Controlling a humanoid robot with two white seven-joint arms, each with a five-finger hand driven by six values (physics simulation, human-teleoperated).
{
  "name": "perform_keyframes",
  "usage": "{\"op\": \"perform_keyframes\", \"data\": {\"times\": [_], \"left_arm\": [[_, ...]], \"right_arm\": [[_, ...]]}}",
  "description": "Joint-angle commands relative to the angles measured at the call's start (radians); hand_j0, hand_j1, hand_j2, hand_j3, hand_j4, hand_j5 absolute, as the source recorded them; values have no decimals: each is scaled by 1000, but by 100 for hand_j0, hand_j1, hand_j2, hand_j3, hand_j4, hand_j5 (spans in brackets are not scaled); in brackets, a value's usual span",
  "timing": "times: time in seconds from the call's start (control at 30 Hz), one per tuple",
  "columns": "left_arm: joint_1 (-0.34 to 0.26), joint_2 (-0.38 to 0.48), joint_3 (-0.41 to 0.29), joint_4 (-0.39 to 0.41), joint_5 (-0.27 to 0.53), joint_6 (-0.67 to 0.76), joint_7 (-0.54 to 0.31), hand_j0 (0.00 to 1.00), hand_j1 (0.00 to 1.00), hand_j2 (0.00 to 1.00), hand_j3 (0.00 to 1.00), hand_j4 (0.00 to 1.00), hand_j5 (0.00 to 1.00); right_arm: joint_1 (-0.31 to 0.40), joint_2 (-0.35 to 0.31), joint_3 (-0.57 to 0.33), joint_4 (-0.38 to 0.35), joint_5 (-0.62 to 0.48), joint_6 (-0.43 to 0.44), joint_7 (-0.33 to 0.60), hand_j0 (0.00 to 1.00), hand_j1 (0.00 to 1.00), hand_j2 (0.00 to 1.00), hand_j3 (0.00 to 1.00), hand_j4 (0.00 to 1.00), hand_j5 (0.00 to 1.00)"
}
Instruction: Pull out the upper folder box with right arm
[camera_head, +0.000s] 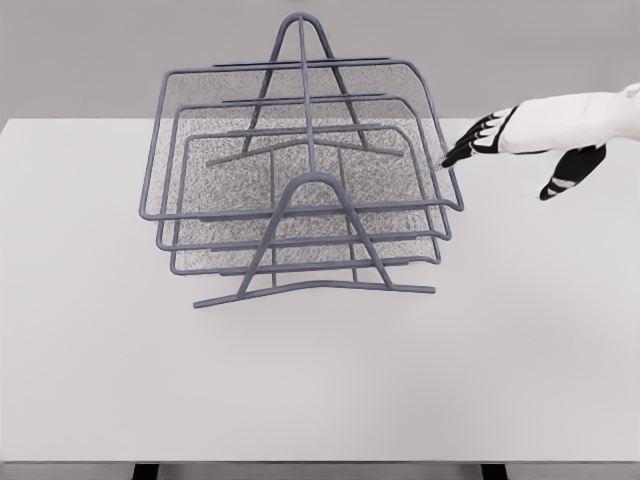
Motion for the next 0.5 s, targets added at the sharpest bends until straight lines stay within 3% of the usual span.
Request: {"op": "perform_keyframes", "data": {"times": [0.0, 0.1, 0.2, 0.37, 0.47], "left_arm": [[0, 0, 0, 0, 0, 0, 0, 100, 100, 100, 100, 100, 100], [0, 0, 1, 0, 0, 0, 0, 100, 100, 100, 100, 100, 100], [0, 0, 0, 0, 0, 0, 0, 100, 100, 100, 100, 100, 100], [0, 0, 1, 0, 0, 0, 0, 100, 100, 100, 100, 100, 100], [0, 0, 0, 0, 0, 0, 0, 100, 100, 100, 100, 100, 100]], "right_arm": [[-2, -16, 9, 32, -26, -2, 0, 100, 100, 100, 100, 100, 100], [-2, 33, 17, 31, -11, -2, 0, 100, 100, 100, 100, 100, 100], [-32, 152, 21, 138, 78, -2, 0, 100, 100, 100, 100, 100, 100], [-60, 197, 8, 129, 75, -2, 0, 100, 100, 100, 100, 100, 100], [-80, 215, 8, 77, 75, -2, 0, 100, 100, 100, 100, 100, 100]]}}
